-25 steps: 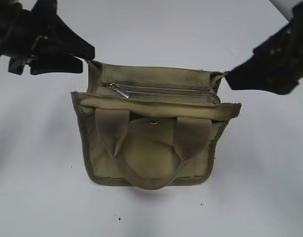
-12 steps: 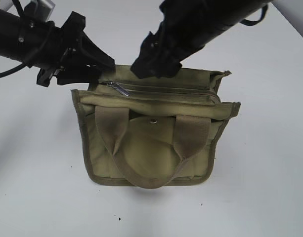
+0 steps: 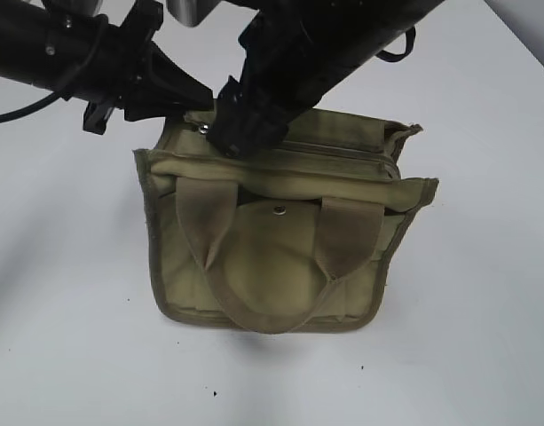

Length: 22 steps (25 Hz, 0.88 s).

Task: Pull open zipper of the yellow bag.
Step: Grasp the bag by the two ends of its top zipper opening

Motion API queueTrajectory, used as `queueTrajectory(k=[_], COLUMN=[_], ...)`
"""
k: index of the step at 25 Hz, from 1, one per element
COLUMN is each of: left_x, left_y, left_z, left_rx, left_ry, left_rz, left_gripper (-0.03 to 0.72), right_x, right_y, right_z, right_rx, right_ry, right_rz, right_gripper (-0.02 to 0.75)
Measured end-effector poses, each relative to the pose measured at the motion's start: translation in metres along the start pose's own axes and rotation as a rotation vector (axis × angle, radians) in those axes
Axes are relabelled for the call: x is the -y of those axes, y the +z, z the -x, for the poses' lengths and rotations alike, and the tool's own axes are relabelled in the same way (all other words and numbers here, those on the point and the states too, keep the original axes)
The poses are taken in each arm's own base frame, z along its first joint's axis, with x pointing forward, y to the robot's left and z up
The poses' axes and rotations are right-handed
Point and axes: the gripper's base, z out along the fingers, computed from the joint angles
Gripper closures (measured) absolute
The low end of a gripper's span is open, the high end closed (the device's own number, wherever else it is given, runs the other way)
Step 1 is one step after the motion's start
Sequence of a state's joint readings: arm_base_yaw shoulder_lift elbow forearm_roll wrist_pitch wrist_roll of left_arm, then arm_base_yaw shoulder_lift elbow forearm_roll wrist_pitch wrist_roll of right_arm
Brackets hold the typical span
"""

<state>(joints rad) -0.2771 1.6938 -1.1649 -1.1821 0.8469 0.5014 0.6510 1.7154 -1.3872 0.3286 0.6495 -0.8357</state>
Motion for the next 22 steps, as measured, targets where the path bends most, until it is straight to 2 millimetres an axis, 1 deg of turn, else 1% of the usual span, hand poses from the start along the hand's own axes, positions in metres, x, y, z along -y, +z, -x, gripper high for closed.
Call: queueTrajectory(k=[2, 7, 17, 22], left_x=[0.004, 0.006, 0.006, 0.006], left_y=[-0.001, -0.002, -0.001, -0.001], left_z=[0.002, 0.003, 0.003, 0.003], left_rx=[-0.003, -0.018, -0.020, -0.019], left_ry=[0.017, 0.035, 0.034, 0.032], left_rz=[-0.007, -0.015, -0.015, -0.016], left_gripper=[0.653, 0.655, 0.655, 0.655], right_x=[0.001, 0.002, 0.002, -0.001], right_y=[0.002, 0.003, 0.004, 0.015], right_z=[0.000, 0.001, 0.002, -0.003], right_rx=[0.000, 0.014, 0.023, -0.003], right_ry=[-0.001, -0.003, 0.008, 0.037], right_rz=[-0.003, -0.020, -0.019, 0.027], right_gripper=[0.318, 0.361, 0.368, 0.368])
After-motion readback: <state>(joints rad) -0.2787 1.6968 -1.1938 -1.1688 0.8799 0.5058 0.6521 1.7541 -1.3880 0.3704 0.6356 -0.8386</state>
